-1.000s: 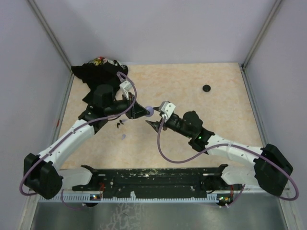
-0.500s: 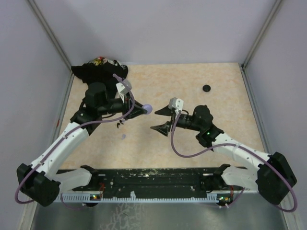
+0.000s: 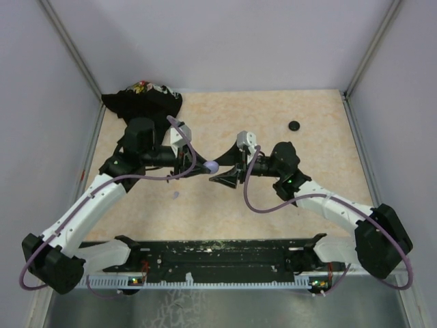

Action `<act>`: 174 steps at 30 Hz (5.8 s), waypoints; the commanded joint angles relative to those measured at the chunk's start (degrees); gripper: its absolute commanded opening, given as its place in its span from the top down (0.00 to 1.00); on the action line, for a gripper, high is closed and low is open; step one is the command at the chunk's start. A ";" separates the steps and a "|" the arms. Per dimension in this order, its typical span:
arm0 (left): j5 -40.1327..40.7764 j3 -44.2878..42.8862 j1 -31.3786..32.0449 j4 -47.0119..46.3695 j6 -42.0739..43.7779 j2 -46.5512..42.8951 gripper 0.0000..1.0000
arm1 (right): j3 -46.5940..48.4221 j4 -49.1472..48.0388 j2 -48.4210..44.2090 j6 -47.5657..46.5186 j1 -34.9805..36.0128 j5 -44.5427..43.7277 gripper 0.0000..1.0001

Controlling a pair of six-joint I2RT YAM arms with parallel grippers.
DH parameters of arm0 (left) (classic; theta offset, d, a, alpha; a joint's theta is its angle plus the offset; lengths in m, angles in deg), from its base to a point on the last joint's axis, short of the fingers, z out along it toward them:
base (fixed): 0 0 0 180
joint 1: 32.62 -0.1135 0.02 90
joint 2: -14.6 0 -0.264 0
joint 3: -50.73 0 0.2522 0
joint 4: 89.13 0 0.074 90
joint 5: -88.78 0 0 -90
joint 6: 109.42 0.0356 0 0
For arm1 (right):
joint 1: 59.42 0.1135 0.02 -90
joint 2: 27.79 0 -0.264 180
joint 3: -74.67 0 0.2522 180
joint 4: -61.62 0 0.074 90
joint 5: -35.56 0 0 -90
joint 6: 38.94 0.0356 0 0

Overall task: Insert the wireless bluetooth earbuds into the charging case
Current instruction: Open the charging case, then pick up the earbud from the center of the board.

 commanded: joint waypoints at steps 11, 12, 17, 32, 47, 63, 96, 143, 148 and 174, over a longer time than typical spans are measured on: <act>-4.05 -1.56 1.14 3.13 4.44 -0.37 1.00 | 3.62 -5.09 2.33 3.20 -0.45 6.55 0.68; -3.96 -1.56 1.20 3.14 4.40 -0.37 1.00 | 3.67 -5.27 2.43 3.37 -0.45 6.69 0.70; -4.01 -1.52 1.38 2.82 4.00 -0.13 0.99 | 3.80 -6.52 3.38 4.56 -0.45 7.30 0.85; 5.61 1.05 1.36 -1.96 -2.03 -3.65 0.47 | 2.14 -6.90 2.29 4.53 -0.42 6.99 1.00; 16.00 1.23 1.25 -2.27 -5.10 -3.35 0.46 | 0.91 -8.69 1.56 5.80 -0.44 7.95 1.00; 20.03 1.96 0.56 -4.00 -7.77 -2.66 0.47 | 0.21 -11.57 2.27 8.15 -0.45 9.18 1.00; 59.94 9.14 0.56 23.03 -33.52 3.88 0.46 | -15.59 -3.67 -8.35 -5.34 -2.03 -18.56 1.00; 62.65 8.07 0.62 19.54 -35.00 27.29 0.82 | -15.90 -0.66 -8.89 -6.02 -2.03 -20.21 1.00; 58.10 7.37 0.61 15.64 -33.12 21.21 0.83 | -15.35 -0.08 -9.06 -5.82 -2.03 -19.80 1.00; 26.14 11.01 0.59 -22.35 -39.43 -1.65 0.83 | -14.55 -5.20 -12.54 -1.79 -1.94 -24.08 1.00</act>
